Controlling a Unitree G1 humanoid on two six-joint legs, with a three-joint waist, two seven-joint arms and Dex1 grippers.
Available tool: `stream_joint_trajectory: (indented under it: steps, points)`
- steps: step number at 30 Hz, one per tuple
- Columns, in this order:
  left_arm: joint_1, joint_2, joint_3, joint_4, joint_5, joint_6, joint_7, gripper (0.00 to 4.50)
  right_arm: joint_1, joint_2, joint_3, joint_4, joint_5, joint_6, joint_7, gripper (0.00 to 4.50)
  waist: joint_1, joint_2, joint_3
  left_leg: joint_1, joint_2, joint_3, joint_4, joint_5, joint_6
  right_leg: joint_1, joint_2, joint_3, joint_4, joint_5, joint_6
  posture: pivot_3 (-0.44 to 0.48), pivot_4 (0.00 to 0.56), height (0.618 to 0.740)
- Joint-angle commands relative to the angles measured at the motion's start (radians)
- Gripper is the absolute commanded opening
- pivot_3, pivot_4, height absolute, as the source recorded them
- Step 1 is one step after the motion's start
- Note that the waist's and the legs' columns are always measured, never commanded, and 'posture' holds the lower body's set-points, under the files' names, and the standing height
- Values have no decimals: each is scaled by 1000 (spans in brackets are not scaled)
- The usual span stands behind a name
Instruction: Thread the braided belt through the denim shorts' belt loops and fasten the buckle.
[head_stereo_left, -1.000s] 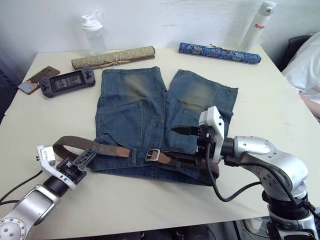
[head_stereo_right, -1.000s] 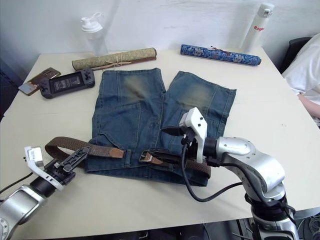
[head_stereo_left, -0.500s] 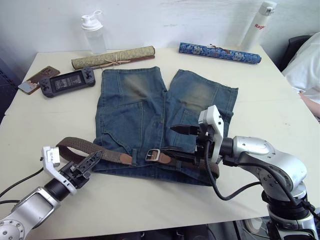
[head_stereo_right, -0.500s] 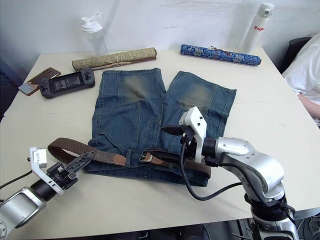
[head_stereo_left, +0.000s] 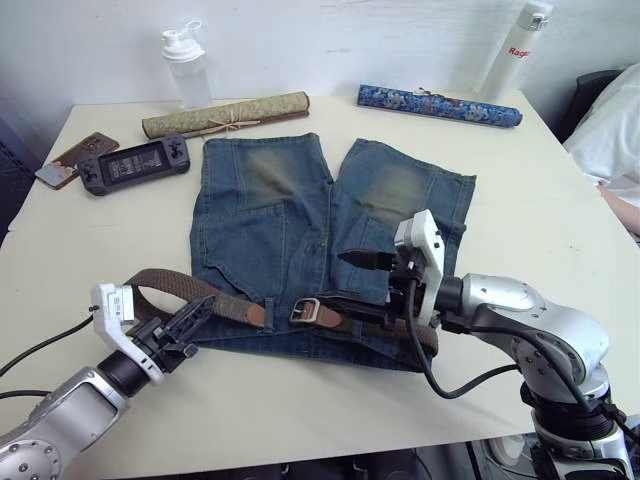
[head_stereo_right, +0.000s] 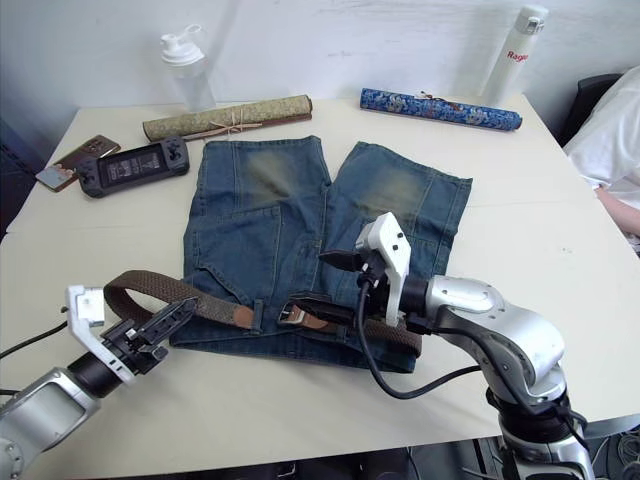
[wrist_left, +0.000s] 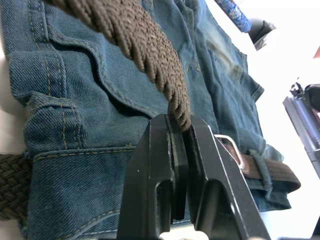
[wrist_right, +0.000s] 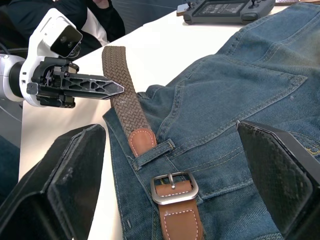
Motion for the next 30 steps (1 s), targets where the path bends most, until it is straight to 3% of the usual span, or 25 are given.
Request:
stream_joint_trajectory:
  steps: [1,12,19,30]
  points:
    - [-6,-45,-47,-15,38,-21,18,0,-17,4,-15,-40,30,-11,-13,4422,0,0,0,0,0,0,0,0,0,0,0,0,0,0,0,0,150,717]
    - [-85,-187,-166,106,133,-18,86,0,-12,-8,-22,-50,56,-3,-46,4422,6,0,0,0,-1,0,1,0,1,0,0,0,0,1,2,0,150,717]
    - [-135,-127,-229,106,221,30,-26,0,-4,-31,-14,-51,50,-9,-48,4422,13,0,0,0,-1,0,1,1,1,0,0,0,0,1,2,0,150,717]
    - [-288,18,-340,196,433,62,-341,0,75,-123,177,-59,-221,-187,28,4422,25,0,0,-1,-2,1,0,1,1,0,0,0,-1,2,3,0,150,717]
